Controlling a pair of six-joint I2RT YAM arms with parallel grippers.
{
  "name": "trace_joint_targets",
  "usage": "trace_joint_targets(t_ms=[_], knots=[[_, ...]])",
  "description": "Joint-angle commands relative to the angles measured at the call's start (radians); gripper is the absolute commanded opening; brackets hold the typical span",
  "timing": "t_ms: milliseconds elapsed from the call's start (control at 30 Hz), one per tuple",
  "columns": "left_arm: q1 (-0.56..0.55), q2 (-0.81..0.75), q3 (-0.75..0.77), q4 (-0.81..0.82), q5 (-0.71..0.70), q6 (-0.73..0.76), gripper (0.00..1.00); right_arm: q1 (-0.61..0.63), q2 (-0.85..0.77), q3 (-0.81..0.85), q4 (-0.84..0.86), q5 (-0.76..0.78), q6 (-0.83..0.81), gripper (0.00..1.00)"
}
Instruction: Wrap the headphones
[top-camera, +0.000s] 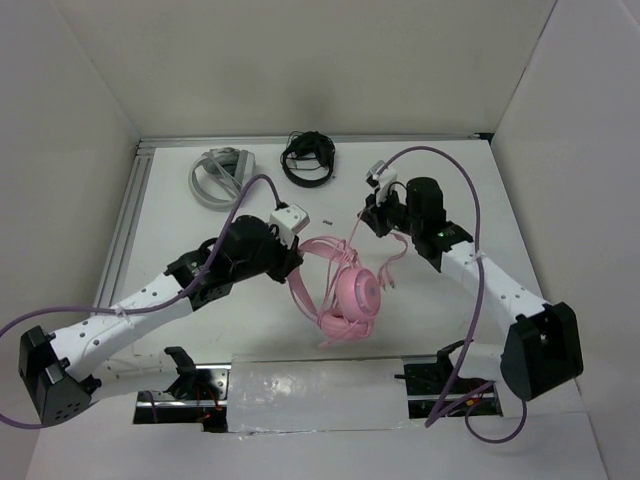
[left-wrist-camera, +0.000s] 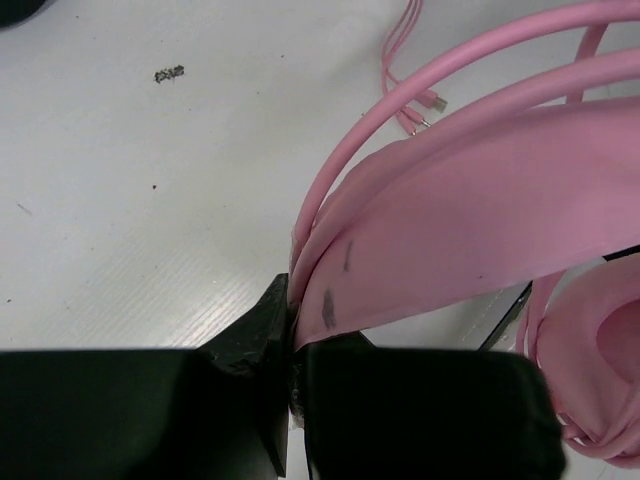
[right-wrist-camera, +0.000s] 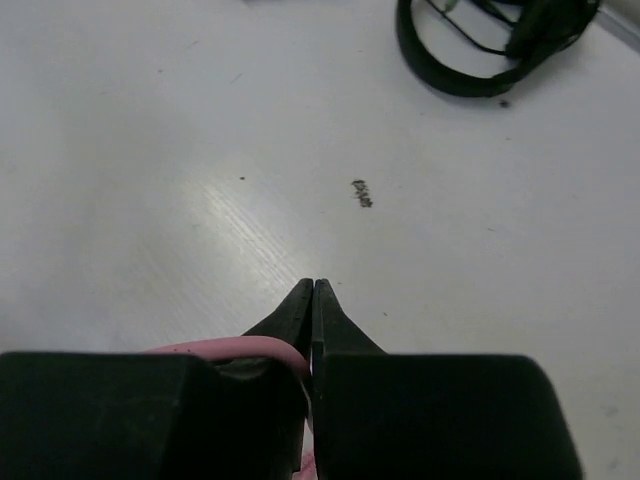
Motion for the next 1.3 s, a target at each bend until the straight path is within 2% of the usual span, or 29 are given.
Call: trace_joint_targets(t_ms=[0, 100, 300, 467, 667, 800, 1267], knots=[[-0.018, -0.047, 0.11, 0.096, 0.126, 0.018, 0.0, -0.007, 0.066, 0.055, 0.105, -0.087, 0.064, 0.08], [-0.015, -0.047, 0.233, 0.071, 0.103, 0.041, 0.0, 0.008, 0.122, 0.049, 0.152, -0.142, 0.112, 0.14], [-0.015, -0.034, 0.504, 0.031, 0.098, 0.084, 0.0, 0.08, 0.233, 0.067, 0.249, -0.184, 0.157, 0.19], [-0.017, -0.006, 0.629, -0.007, 0.121, 0.107, 0.0, 0.148, 0.324, 0.132, 0.293, -0.212, 0.167, 0.18], [-0.017, 0.022, 0.71, -0.033, 0.073, 0.109, 0.0, 0.216, 0.415, 0.185, 0.315, -0.216, 0.178, 0.19], [-0.015, 0.028, 0.759, -0.045, 0.049, 0.112, 0.0, 0.243, 0.45, 0.181, 0.381, -0.241, 0.212, 0.22], [-0.015, -0.007, 0.758, -0.024, -0.008, 0.12, 0.0, 0.266, 0.409, 0.12, 0.412, -0.25, 0.218, 0.31]])
